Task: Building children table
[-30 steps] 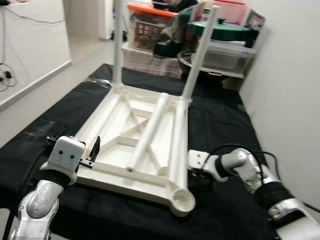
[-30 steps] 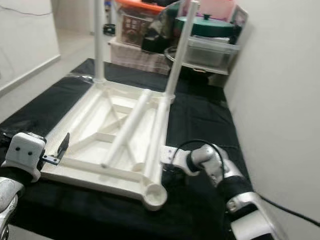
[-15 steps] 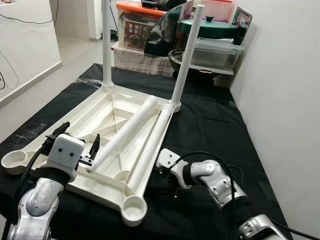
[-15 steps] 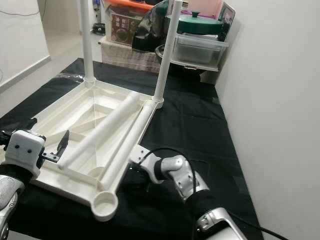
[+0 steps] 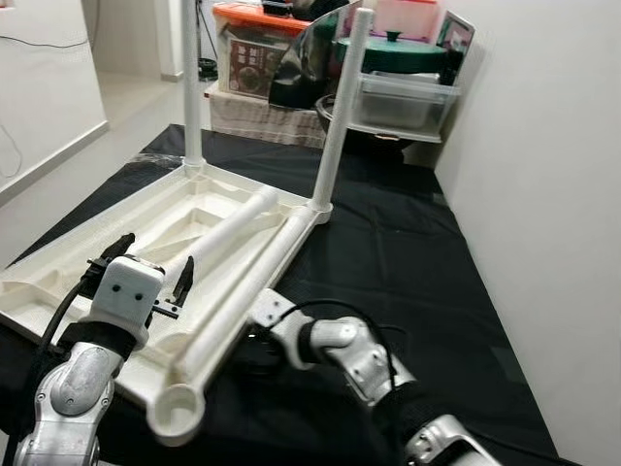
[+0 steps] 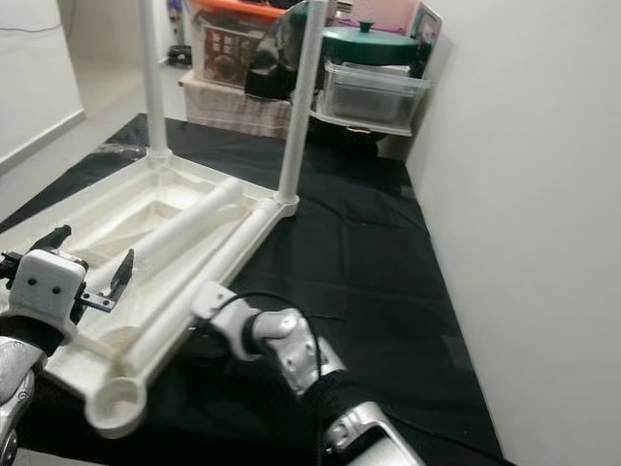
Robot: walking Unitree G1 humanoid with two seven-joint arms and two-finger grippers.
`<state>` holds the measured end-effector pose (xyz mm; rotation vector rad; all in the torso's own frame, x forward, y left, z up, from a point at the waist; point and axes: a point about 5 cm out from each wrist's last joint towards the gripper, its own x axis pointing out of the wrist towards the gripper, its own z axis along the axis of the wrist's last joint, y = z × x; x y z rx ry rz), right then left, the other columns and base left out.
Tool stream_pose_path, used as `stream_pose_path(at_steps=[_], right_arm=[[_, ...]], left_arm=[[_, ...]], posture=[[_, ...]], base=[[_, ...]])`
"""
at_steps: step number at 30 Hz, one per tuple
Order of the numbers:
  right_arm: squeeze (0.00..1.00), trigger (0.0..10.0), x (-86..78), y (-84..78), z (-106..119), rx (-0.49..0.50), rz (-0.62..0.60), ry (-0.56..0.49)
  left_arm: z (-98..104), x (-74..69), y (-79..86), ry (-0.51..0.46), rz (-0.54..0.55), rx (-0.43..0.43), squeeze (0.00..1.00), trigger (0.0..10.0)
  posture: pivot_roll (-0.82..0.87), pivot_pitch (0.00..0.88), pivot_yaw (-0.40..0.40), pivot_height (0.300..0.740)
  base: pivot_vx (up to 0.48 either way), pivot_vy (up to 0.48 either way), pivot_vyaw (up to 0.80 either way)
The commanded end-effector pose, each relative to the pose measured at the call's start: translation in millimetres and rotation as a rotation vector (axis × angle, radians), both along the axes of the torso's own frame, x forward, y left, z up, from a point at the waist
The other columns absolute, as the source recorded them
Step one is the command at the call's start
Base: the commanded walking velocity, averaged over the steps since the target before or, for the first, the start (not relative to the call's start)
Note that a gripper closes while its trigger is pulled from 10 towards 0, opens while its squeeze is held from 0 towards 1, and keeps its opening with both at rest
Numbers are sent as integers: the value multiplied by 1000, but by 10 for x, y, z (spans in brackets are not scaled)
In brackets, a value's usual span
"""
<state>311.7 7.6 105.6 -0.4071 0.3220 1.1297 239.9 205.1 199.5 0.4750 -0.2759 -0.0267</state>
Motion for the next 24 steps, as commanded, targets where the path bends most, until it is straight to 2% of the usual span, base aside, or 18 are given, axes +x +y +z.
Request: stream_pose_path(at_steps=[1,2,4,9,12,16,22,23,24], right_arm=[[0,10000,-1,152,84,40,-11,-1],[0,10000,-1,152,84,40,-11,-1],[0,10000,-61,303,83,69,-21,37],[0,10000,-120,451,101,95,-24,65],[0,10000,-119,519,131,107,-35,73],[0,10000,-108,658,231,178,-89,126],[0,10000,-85,657,259,198,-120,133],[0,10000,127,442,346,245,-259,112],[0,10000,127,442,346,245,-259,112]], left_arm=[[6,4,-5,-1,4,11,0,10000],[6,4,-5,-1,4,11,0,10000],[14,0,-7,-2,5,11,0,10000],[26,12,-8,-4,5,12,0,10000],[33,22,-9,-6,6,13,0,10000],[26,39,21,2,35,34,0,10000],[19,43,56,9,56,39,0,10000],[-3,41,109,22,76,42,0,10000],[-3,41,109,22,76,42,0,10000]], posture=[[132,0,-152,740],[132,0,-152,740],[152,0,-155,740],[152,0,-150,740],[151,0,-150,740],[156,0,-150,740],[161,0,-149,740],[161,0,-149,740],[161,0,-149,740]], base=[[0,0,0],[0,0,0],[0,0,0],[0,0,0],[0,0,0],[0,0,0],[0,0,0],[0,0,0],[0,0,0]])
